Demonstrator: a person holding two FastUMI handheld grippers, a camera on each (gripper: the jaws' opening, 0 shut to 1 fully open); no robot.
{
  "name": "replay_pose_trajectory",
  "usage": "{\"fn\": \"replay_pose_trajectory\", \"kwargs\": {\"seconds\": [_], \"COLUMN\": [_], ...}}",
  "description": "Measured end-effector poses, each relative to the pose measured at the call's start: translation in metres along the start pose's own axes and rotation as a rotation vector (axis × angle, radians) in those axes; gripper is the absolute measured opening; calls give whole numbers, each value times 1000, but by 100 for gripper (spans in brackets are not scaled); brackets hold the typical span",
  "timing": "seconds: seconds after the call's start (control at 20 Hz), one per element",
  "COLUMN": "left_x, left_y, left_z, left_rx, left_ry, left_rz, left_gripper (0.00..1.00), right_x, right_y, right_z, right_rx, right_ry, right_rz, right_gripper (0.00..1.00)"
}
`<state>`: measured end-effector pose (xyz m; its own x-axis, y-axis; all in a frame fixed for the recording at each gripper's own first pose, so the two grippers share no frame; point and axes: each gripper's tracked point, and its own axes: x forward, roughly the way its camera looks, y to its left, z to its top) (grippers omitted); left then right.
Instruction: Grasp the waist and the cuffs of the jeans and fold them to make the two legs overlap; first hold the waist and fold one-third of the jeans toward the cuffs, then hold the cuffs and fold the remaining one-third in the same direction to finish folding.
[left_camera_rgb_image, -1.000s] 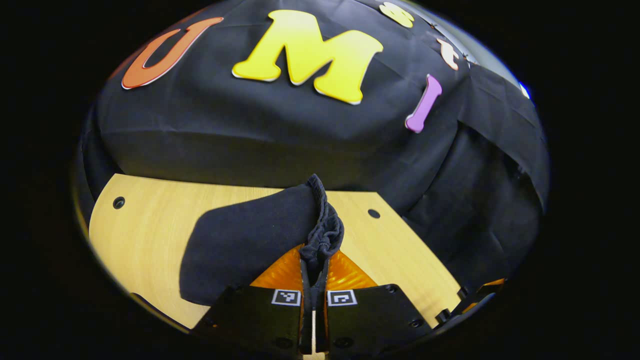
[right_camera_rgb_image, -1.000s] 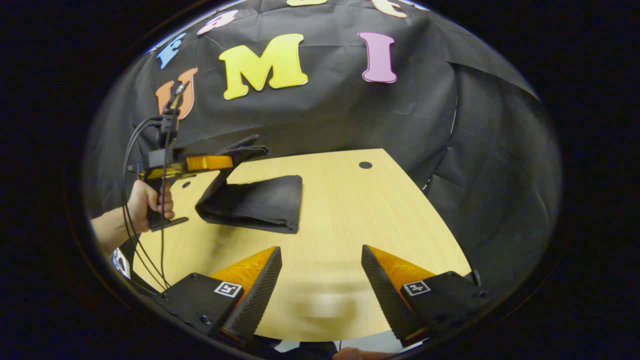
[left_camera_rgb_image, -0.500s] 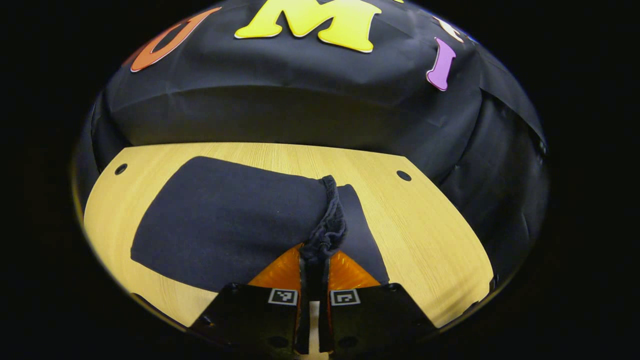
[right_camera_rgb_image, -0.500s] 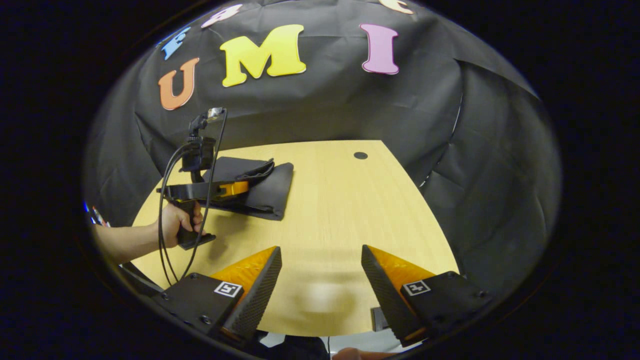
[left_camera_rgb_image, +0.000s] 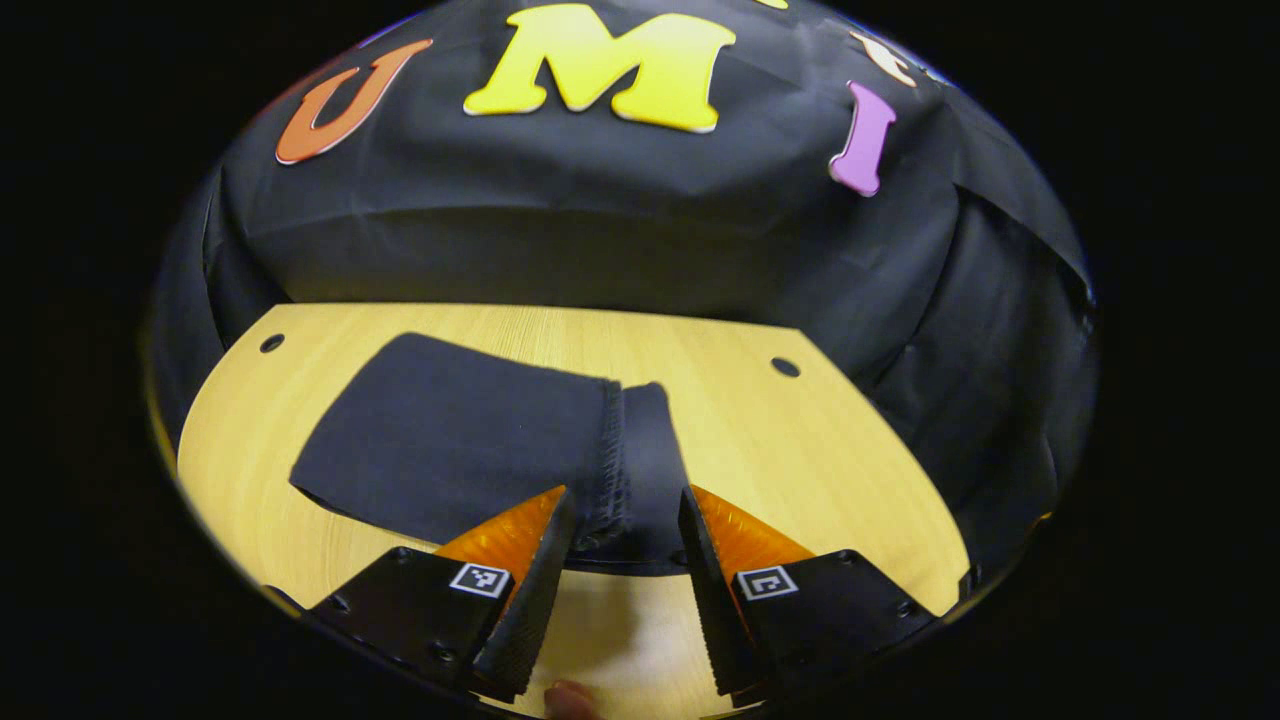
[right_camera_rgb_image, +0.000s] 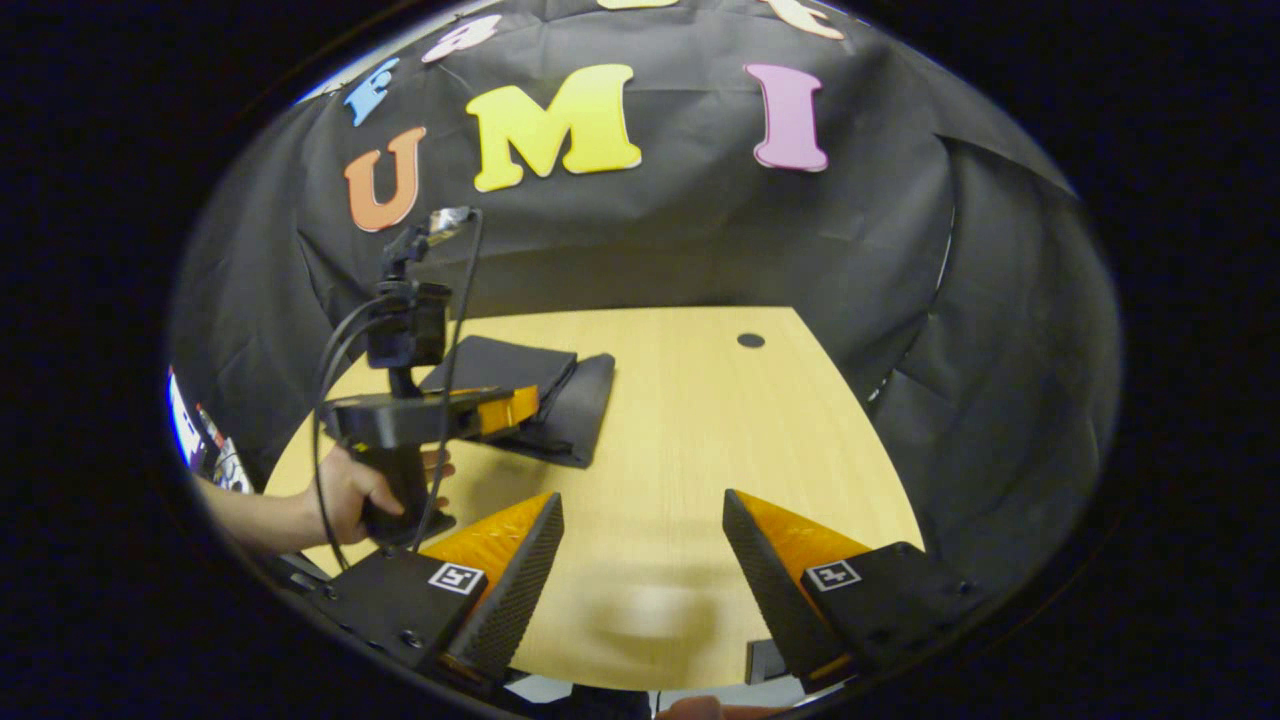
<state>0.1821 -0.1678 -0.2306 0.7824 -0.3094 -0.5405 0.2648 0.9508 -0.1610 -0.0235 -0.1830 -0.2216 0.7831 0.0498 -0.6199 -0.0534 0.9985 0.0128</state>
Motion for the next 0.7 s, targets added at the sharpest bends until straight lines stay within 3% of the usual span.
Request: {"fn": "replay_pose_trajectory", "kwargs": {"seconds": [0.2, 0.4, 0.55, 0.6, 0.65, 0.7], "left_x": [-103, -217, -285, -304, -321, -333], "left_y": [25, 63, 77, 80, 83, 85], "left_z": [75, 147, 176, 179, 180, 181], "left_rx": [-9, -6, 66, 79, 89, 95], "left_ry": [-221, -432, -548, -578, -598, -609], "left_rz": [47, 105, 161, 176, 186, 189], "left_gripper": [75, 86, 87, 78, 82, 100], "right_x": [-32, -81, -119, -131, -144, -152], "right_y": [24, 81, 123, 131, 136, 146], "right_z": [71, 137, 160, 165, 166, 163], "right_rx": [-68, -85, -29, -22, -23, -32], "right_ry": [-249, -459, -567, -607, -639, -658], "right_rz": [-46, -19, 17, 5, -13, -24], "right_gripper": [100, 97, 97, 97, 96, 96]}}
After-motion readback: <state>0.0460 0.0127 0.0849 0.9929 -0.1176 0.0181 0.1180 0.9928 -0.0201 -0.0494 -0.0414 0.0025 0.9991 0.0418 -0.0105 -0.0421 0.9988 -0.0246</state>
